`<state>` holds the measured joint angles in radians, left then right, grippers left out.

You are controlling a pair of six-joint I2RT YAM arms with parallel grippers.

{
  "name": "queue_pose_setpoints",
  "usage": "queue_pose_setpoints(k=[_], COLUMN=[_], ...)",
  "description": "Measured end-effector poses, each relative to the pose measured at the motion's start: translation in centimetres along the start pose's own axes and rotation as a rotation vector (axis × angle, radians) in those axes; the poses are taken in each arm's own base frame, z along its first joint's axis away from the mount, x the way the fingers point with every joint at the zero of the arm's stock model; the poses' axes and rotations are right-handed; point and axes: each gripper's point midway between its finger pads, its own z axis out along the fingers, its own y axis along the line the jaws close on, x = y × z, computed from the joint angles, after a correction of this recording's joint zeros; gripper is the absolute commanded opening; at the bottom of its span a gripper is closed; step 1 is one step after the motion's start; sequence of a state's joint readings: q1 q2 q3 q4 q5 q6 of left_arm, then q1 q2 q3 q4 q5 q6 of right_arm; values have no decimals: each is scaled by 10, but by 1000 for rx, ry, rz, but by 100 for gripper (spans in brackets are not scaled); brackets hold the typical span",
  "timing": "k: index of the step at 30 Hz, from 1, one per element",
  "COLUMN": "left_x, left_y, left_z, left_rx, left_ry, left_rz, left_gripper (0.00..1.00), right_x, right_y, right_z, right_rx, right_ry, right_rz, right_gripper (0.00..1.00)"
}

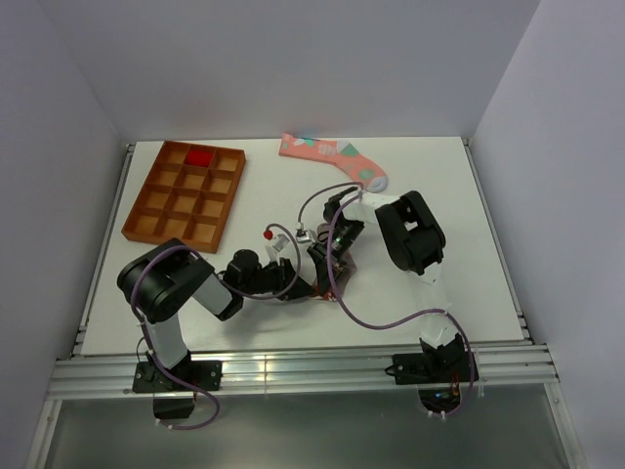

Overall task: Roll the socks
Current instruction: Roll the sock at the center of the board.

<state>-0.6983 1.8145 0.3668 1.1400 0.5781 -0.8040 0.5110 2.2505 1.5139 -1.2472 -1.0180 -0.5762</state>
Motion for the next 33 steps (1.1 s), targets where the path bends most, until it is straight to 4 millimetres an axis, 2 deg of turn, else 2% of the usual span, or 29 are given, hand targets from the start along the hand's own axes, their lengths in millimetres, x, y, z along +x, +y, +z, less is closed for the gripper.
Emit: queue_pose_setpoints(k=[3, 5, 8, 12, 15, 18, 22, 26, 33], left_x=[-1, -1, 0, 1, 1, 0, 0, 0, -3], left_y=[1, 1, 3, 2, 1, 1, 1, 0, -5], left_z=[3, 5, 9, 8, 6, 6, 5, 5, 7], left_rx=[-13, -22, -35, -47, -54, -58, -66, -69, -61], left_ry=[17, 29, 48, 63, 70, 74, 79, 80, 78], left_rz=[2, 5, 8, 15, 18, 30, 28, 30, 43], left_gripper=[9, 1, 0, 0, 0, 0, 0, 0, 0], right_x=[0, 1, 2, -1, -11, -21, -29, -28, -26], right_y=[-2, -4, -8, -7, 0, 7, 0, -21, -72], right_z=[0, 1, 1, -6, -19, -37, -64, -77, -86], right_rx=[6, 14, 37, 99, 162, 230, 356, 468, 681], right_ry=[0, 1, -1, -25, -76, -140, -217, -239, -210], right_rz=[7, 11, 16, -14, -62, -93, -85, -32, 56], right_gripper=[23, 30, 41, 44, 45, 43, 36, 22, 16])
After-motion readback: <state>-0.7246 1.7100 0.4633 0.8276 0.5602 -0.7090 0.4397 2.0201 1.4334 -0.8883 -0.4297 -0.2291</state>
